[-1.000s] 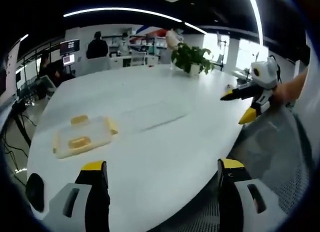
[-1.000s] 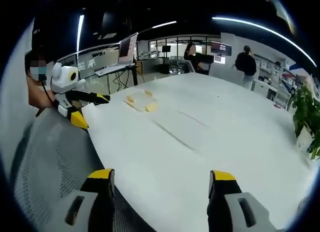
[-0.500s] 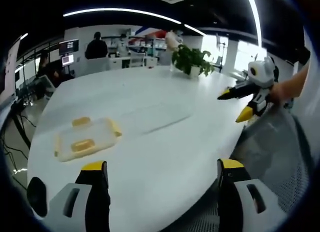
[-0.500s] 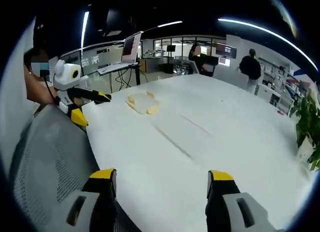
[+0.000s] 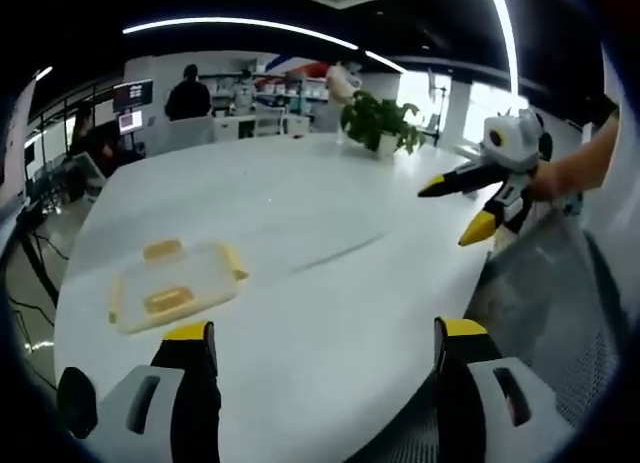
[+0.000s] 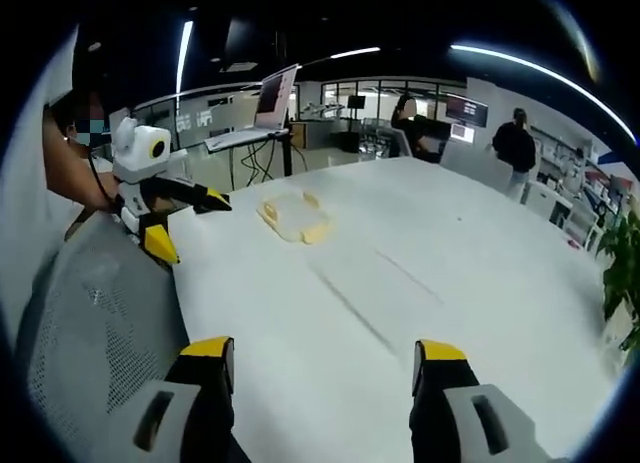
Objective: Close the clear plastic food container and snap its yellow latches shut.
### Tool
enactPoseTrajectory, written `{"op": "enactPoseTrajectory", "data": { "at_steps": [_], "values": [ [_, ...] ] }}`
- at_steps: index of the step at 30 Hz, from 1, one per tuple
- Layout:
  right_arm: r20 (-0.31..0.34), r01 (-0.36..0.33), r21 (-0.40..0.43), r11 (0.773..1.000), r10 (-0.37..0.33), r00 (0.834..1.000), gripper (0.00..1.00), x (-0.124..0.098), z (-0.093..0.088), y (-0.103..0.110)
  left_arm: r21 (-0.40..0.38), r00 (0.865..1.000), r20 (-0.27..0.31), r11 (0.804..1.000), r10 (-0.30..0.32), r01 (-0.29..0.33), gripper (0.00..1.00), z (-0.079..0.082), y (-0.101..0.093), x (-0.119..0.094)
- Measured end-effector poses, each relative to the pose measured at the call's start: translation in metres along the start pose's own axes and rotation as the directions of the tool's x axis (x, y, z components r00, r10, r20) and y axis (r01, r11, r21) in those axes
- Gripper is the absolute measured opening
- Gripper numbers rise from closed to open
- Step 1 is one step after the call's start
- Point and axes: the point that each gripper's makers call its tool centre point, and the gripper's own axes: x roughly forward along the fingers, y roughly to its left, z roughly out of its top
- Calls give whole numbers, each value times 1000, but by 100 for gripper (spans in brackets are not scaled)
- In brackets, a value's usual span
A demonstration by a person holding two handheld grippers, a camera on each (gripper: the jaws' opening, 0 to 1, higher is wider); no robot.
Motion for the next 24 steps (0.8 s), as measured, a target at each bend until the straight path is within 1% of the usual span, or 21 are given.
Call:
{"op": "enactPoseTrajectory", "data": {
  "at_steps": [10, 14, 18, 24],
  "values": [
    [-6, -25, -37, 999, 25, 1000, 71, 13, 13, -3, 11, 1000, -9, 1000, -13, 13, 87, 0, 9, 3],
    [-1, -36, -46, 998, 36, 999, 71, 19, 20, -4, 0, 1000, -1, 1000, -27, 27, 88, 1, 13, 4],
    [5, -44, -50, 998, 45, 999, 71, 26, 28, -2, 9, 999, -12, 1000, -30, 30, 87, -1, 16, 5],
    [0, -61, -63, 996, 61, 998, 70, 34, 33, -2, 16, 999, -18, 999, -35, 36, 87, -2, 19, 6]
  ]
}}
